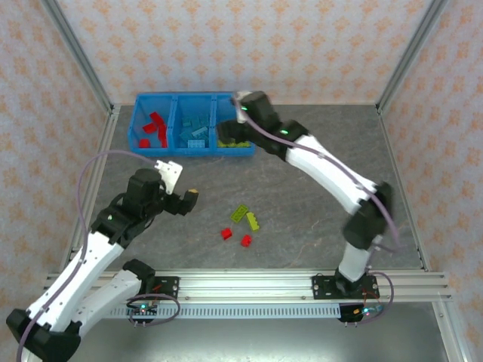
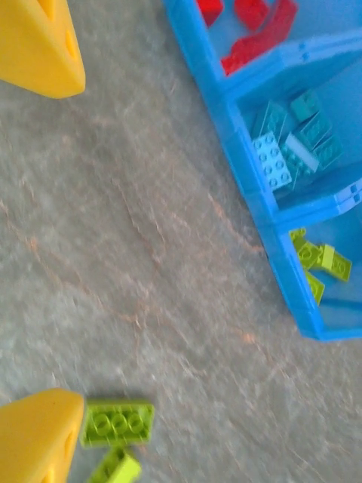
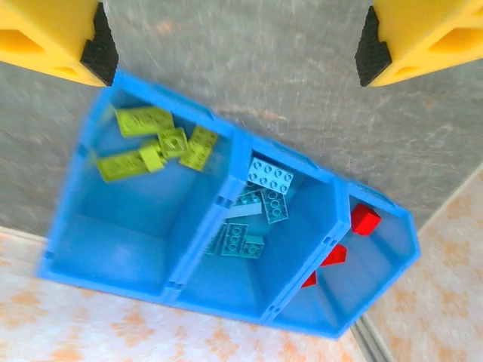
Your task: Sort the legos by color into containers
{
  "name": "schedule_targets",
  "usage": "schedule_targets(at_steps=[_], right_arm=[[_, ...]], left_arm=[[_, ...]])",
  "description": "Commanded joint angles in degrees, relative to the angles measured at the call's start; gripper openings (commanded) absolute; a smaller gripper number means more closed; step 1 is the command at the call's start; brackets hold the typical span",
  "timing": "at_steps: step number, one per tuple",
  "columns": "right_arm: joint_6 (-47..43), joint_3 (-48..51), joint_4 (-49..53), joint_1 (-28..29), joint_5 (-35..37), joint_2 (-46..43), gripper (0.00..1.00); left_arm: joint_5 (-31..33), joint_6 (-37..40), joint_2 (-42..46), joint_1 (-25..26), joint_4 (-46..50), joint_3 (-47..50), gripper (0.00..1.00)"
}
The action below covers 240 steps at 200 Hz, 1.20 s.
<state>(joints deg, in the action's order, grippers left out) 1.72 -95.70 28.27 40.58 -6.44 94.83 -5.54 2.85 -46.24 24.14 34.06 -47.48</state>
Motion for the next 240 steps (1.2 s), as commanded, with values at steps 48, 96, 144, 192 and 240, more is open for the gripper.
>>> schedule_targets(at_steps=[48,96,144,192,240], right_arm=[[17.44,30.99,8.07,-0.06,-5.46,-23.54,0.92],[18.86,32.86,12.07,-0.67,-5.08,-23.85,0.94],[18.70,29.41,16.01,-0.85,-3.34,-19.54,0.93],[18.63,30.50,17.33,-0.85,-2.66,-20.41,0.93],[16.87,32.55,16.80,-0.81,-17.82,-22.30,0.92]], left_arm=[[-3.67,-26.00,-10.62,17.10,-1.88,4.50,0.88],[3.37,-24.41,-24.31,27.89,-6.43,5.25,0.84],[3.14,-20.08,-37.31,29.08,-8.60,2.17,0.53],[2.61,-20.79,-41.49,29.08,-12.60,2.97,0.25],[11.90,-22.83,-32.81,27.48,-9.98,3.69,0.03]])
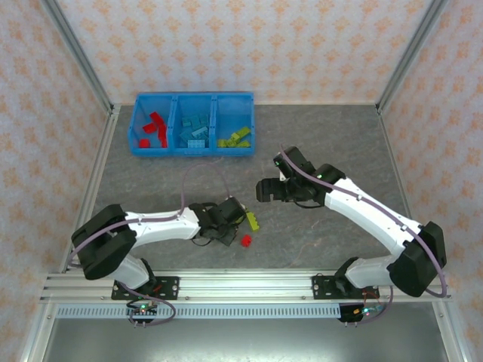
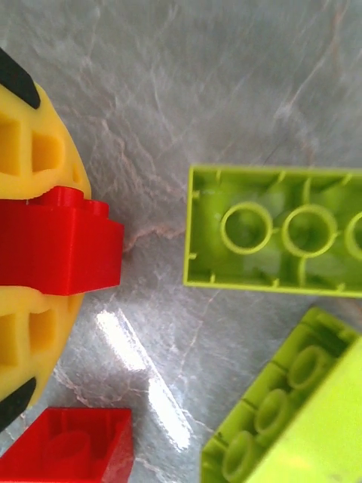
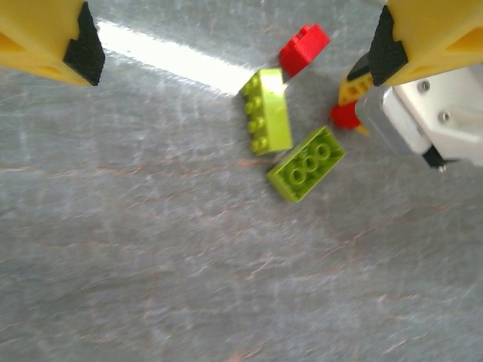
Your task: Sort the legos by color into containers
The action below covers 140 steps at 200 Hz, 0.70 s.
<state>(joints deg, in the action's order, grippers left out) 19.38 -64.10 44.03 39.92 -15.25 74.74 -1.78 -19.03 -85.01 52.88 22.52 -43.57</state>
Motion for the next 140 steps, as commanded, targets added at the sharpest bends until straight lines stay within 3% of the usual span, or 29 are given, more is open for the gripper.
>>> schedule_targets(at_steps=[1,27,50,69,96,140], right_arm=[[-0.77,1.01,0.92,-0.13,-9.36,-2.26,0.92],[0.54,1.17,-1.67,-0.20,-13.41,-2.93,0.92],[1.46,1.30,-4.21,-0.19,-11.74,-3.07,0.92],[0.63,0.82,-5.54,-0.19,-11.67,-2.89,0.92],[-0.35,-0.24,-5.14,-0.17,-9.60,-3.04,0.92],[0.36,-0.61,-4.83,-0.19,-8.97,-3.63,0.92]], left_arm=[[8.43,-0.89,6.20,-1.45,1.73,-0.30,0.02],[12.69,0.08,13.84,-10.44,6.25,-2.57,0.00],[12.26,2.10,20.37,-24.24,6.01,-5.17,0.00],[10.47,4.76,20.92,-35.91,4.51,-9.69,0.01],[3.95,5.22,10.77,-48.92,4.06,-21.41,0.01],[2.66,6.35,-16.08,-54.44,9.94,-47.95,0.02]])
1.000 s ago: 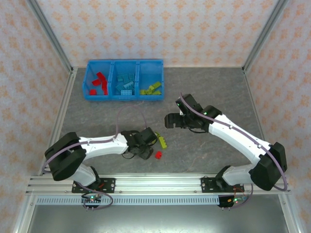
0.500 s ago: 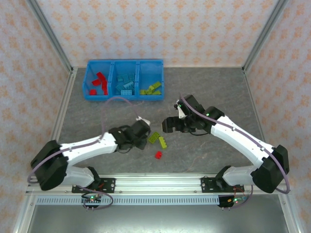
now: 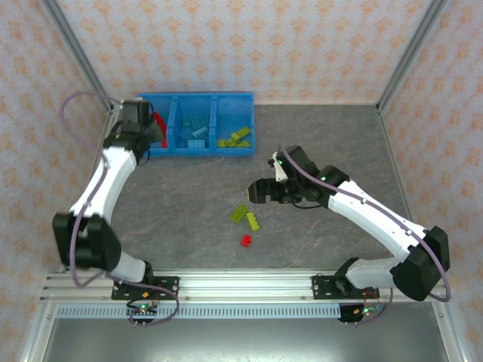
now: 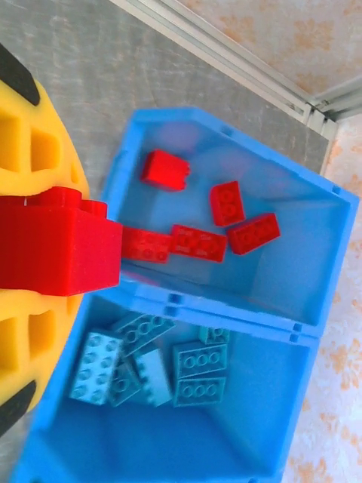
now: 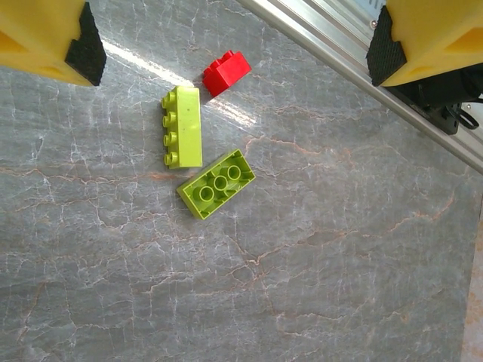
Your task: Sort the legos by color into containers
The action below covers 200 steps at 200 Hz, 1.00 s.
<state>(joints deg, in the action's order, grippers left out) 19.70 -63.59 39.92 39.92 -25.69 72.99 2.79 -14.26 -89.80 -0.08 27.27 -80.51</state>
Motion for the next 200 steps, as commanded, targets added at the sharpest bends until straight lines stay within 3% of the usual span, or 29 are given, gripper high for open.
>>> schedule_targets(at_steps=[1,14,44,58,82,112,137,157,175,200], right_arm=[[0.05,-1.11,-0.77,-0.19,1.50,-1.93,0.92],[0.70,-0.88,-0.63,-0.19,1.69,-2.79,0.91],[2.09,0.47,-0.37,-0.19,3.64,-5.63,0.91],[2.44,0.92,-0.06,-0.19,5.39,-7.69,0.92],[2.41,0.85,-0.19,-0.17,6.59,-8.24,0.92],[1.68,-0.36,-0.31,-0.20,6.95,-7.06,0.92],[1.52,-0.91,-0.94,-0.20,7.06,-6.20,0.92],[1.39,-1.01,-1.46,-0.15,7.27,-5.62,0.92],[1.71,-0.78,-1.57,-0.20,9.44,-5.41,0.92],[3.69,-0.40,-1.78,-0.26,13.31,-5.48,0.92]], left_arm=[[-1.91,1.55,-11.81,-1.58,5.35,-11.52,0.02],[-1.74,0.30,-18.75,-3.31,8.07,-19.11,0.03],[-4.54,-1.08,-31.08,-6.57,13.36,-32.44,0.17],[-5.10,-0.04,-33.50,-6.67,15.46,-35.96,0.28],[-5.34,0.41,-32.41,-6.69,15.39,-35.31,0.31],[-6.25,-0.12,-25.23,-6.69,13.31,-29.70,0.36],[-8.49,-1.93,-15.66,-6.60,10.26,-22.01,0.51],[-11.35,-3.91,-7.07,-5.90,9.33,-16.01,0.51],[-11.72,-5.97,4.10,-1.64,5.01,-5.24,0.50],[-9.53,-9.90,16.86,8.24,4.72,7.02,0.50]])
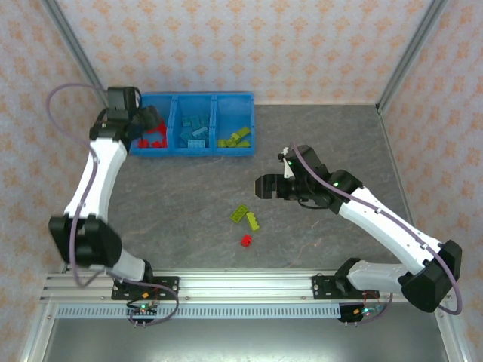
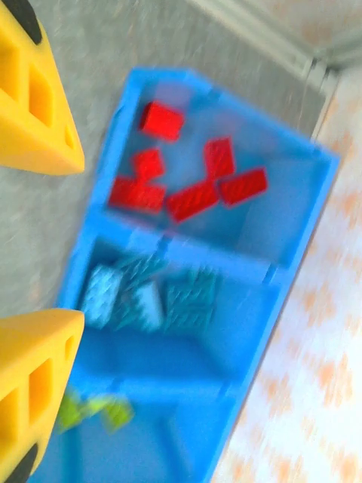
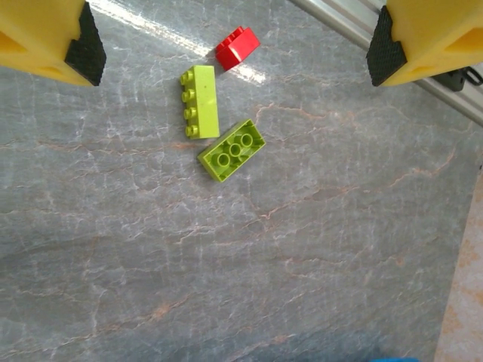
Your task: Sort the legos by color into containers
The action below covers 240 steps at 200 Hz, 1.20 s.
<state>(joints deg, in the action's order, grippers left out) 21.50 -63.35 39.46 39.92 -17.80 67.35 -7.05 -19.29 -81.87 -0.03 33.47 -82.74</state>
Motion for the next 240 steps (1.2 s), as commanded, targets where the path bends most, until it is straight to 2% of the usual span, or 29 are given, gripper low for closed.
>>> schedule_targets(at_steps=[1,24,48,83,111,136,159,199,240], right_arm=[[1.93,-0.64,-1.36,-0.23,5.59,0.15,0.92],[2.93,0.21,-1.56,-0.33,9.07,0.19,0.93],[3.77,0.99,-2.33,-1.13,10.76,0.15,0.92],[6.26,2.77,-2.92,-2.08,12.25,0.15,0.93],[8.32,5.29,-2.44,-2.30,15.05,-2.18,0.93],[9.19,6.79,-1.49,-2.82,17.77,-5.21,0.93],[9.11,7.29,-1.22,-3.51,17.80,-6.59,0.93],[8.87,7.69,-0.08,-3.53,18.49,-8.02,0.93],[8.69,7.89,0.46,-3.53,19.02,-8.64,0.93]], left_arm=[[0.47,-5.01,9.36,8.69,-1.48,9.65,0.50],[6.74,-8.75,18.32,21.97,-1.84,19.66,0.50],[10.99,-13.14,21.39,35.49,0.39,25.39,0.50],[10.29,-16.24,16.61,52.00,-0.16,29.62,0.50],[8.55,-17.28,7.88,60.66,-4.80,30.53,0.51],[8.11,-13.83,-2.57,65.40,-6.54,27.05,0.53],[8.54,-11.85,-9.67,65.95,-7.31,24.86,0.55],[11.52,-9.81,-16.38,65.96,-6.16,23.27,0.55],[11.11,-10.99,-18.17,65.96,-6.71,23.87,0.44]])
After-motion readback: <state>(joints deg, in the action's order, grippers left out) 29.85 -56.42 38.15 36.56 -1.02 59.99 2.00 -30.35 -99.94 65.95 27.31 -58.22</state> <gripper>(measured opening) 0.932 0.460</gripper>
